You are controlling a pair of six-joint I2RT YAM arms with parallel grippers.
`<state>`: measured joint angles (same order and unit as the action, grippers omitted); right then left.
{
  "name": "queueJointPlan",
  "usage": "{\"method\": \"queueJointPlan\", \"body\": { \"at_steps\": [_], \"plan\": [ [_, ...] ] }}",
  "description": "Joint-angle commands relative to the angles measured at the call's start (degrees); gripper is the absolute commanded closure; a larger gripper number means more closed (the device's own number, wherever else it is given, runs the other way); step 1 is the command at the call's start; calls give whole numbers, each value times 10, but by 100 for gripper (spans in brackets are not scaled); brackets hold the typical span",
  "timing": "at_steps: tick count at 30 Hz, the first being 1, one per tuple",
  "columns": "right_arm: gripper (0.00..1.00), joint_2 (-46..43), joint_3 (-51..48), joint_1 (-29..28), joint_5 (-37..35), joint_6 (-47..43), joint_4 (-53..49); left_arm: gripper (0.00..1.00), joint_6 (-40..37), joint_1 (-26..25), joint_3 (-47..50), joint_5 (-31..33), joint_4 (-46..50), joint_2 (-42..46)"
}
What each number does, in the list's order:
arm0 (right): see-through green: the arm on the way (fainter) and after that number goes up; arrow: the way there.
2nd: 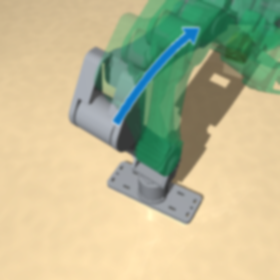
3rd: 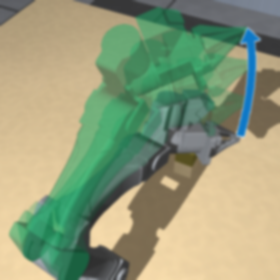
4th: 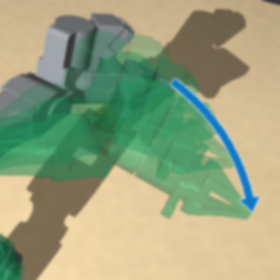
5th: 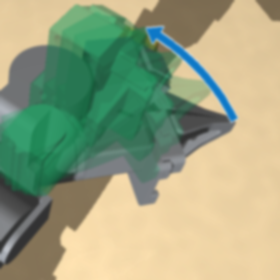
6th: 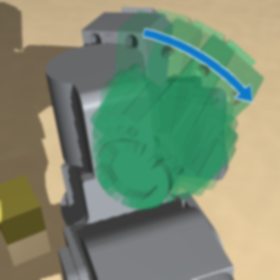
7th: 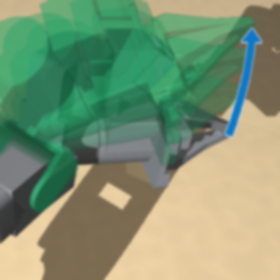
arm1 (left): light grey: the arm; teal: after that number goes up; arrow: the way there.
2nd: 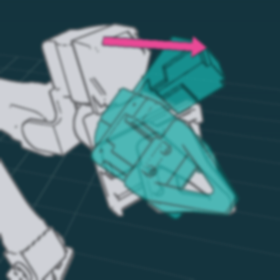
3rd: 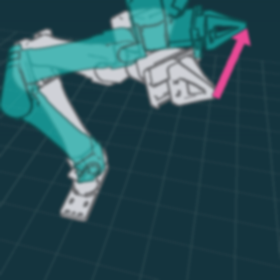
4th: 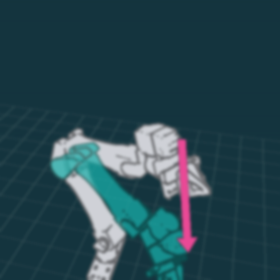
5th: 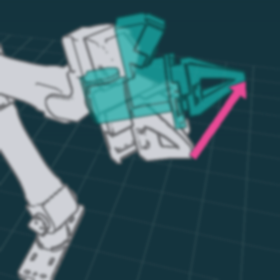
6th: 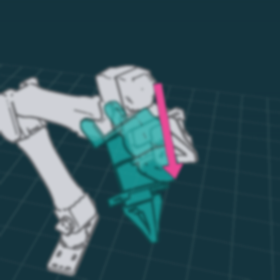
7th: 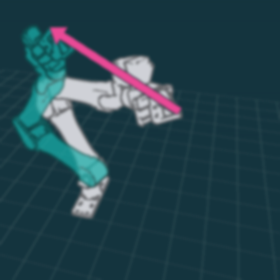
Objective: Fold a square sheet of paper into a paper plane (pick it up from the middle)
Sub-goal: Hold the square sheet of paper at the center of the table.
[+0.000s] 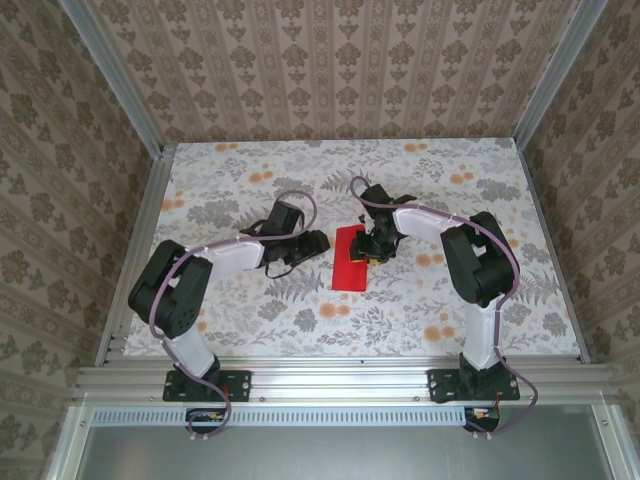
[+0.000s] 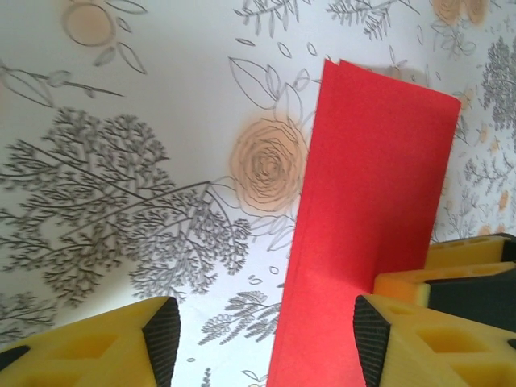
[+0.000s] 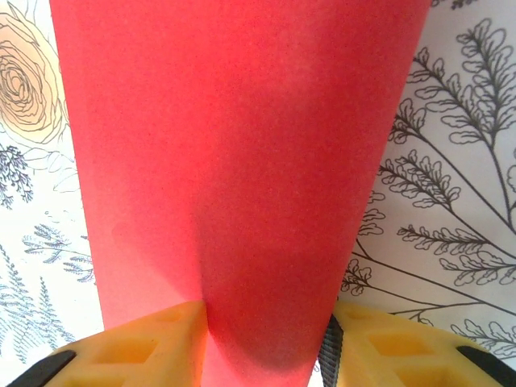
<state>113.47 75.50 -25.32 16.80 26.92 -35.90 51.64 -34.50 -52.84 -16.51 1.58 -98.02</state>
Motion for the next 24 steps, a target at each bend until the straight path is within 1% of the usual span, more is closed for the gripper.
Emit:
{"method": "queueJointPlan", "body": {
  "at_steps": [1, 5, 11, 24],
  "plan": [
    [57, 30, 3, 3, -9, -9, -30, 35, 10, 8, 8, 23, 24, 26],
    [56, 33, 3, 1, -11, -7, -33, 32, 7, 14, 10, 28, 32, 33],
    [53, 44, 6, 2, -12, -9, -38, 29, 5, 16, 8, 30, 39, 33],
    [51, 61, 9, 1, -25, -19, -48, 29, 1, 15, 9, 35, 45, 35]
  ]
}}
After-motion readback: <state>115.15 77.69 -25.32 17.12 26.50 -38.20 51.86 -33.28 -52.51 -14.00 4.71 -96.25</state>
